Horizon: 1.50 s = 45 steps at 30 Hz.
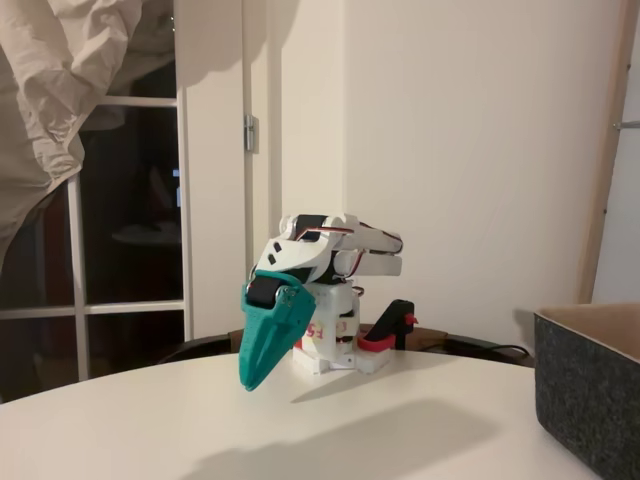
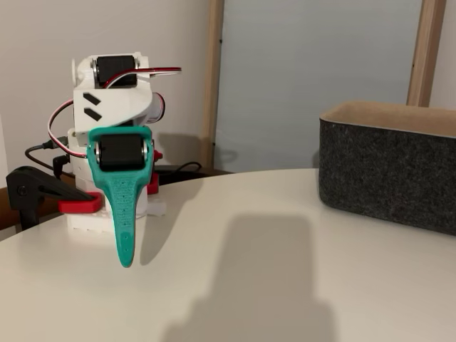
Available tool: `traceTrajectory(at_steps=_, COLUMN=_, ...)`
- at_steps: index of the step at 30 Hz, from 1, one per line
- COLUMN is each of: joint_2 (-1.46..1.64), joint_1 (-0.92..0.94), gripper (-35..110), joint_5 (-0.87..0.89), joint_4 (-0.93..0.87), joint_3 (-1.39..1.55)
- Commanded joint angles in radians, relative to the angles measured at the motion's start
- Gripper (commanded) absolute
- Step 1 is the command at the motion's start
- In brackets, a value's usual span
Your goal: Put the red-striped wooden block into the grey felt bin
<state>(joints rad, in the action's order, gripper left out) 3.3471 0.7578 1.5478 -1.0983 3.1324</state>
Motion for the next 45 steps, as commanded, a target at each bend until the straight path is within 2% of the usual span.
traceTrajectory(at_steps=1, joint_2=0.037, joint_1=0.023, gripper=2, joint_5=0.015, joint_4=0.014, joint_3=0.011)
traceTrajectory(at_steps=11, joint_2=0.034, joint_1=0.023, gripper=4, joint_5=0.04, joint_4=0.012, joint_3=0.011)
traceTrajectory(at_steps=20, joint_2=0.034, joint_1=0.023, gripper=0, joint_5=0.029, joint_4=0.012, joint_3=0.011)
traceTrajectory(at_steps=45, joint_2=0.034, joint_1=0.023, gripper=0, joint_5=0.057, joint_4=0.012, joint_3=0.009)
